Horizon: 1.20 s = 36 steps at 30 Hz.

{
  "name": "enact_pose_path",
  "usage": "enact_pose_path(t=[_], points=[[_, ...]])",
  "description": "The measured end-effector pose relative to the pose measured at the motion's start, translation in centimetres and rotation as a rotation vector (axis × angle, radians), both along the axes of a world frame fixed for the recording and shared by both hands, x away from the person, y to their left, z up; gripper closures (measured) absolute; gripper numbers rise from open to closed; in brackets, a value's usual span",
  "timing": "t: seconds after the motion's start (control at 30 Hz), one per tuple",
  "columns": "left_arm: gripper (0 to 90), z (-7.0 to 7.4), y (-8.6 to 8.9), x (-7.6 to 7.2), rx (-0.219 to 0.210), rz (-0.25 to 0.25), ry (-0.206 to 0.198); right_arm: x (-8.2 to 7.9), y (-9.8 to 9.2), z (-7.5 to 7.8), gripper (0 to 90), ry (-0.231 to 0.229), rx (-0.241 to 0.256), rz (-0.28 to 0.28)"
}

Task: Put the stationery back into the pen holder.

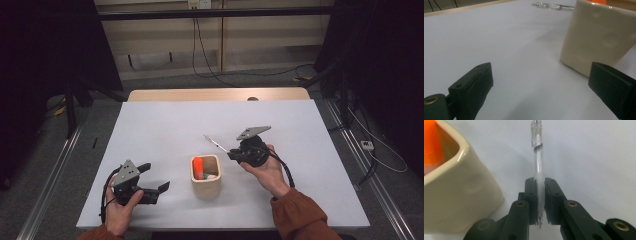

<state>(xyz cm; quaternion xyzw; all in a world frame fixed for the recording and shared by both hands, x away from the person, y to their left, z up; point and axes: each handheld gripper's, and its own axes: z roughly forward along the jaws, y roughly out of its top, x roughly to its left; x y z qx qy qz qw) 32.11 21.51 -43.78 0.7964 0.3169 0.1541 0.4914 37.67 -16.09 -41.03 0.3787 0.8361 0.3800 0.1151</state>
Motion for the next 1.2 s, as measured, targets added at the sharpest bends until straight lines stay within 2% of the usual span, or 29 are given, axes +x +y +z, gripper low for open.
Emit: enact_pose_path(t=[0.2,0.23,0.47,0.6,0.67,0.73,0.87,1.1,1.2], points=[[5.7,0.1,0.0,0.0,-0.005,0.010,-0.005,-0.3,-0.3,0.8,81.8,-0.010,0.003,0.013],[5.7,0.2,0.0,0.0,0.004,0.014,-0.013,-0.3,-0.3,0.8,81.8,-0.010,0.003,0.013],[6.7,0.9,0.4,0.3,0.031,0.080,-0.056,-0.8,-0.4,1.8,81.8,-0.030,0.008,0.040],[6.7,1.4,0.2,0.3,0.032,0.076,-0.061,-1.2,-0.6,2.5,81.8,-0.041,0.022,0.045],[6.7,1.7,0.0,0.3,0.055,0.065,-0.076,-1.3,-0.6,2.8,81.9,-0.042,0.026,0.048],[6.7,2.0,-0.3,0.2,0.059,0.057,-0.087,-1.4,-0.7,3.0,81.8,-0.045,0.028,0.052],[6.6,2.9,-0.4,0.4,0.020,0.039,-0.090,-1.7,-1.0,3.8,81.8,-0.051,0.055,0.040],[5.2,4.4,-0.7,0.2,0.009,0.025,-0.163,-2.3,-1.4,5.0,81.8,-0.069,0.071,0.037],[4.8,4.9,-1.4,-0.1,0.058,0.025,-0.203,-2.9,-1.5,5.5,81.8,-0.079,0.076,0.048]])
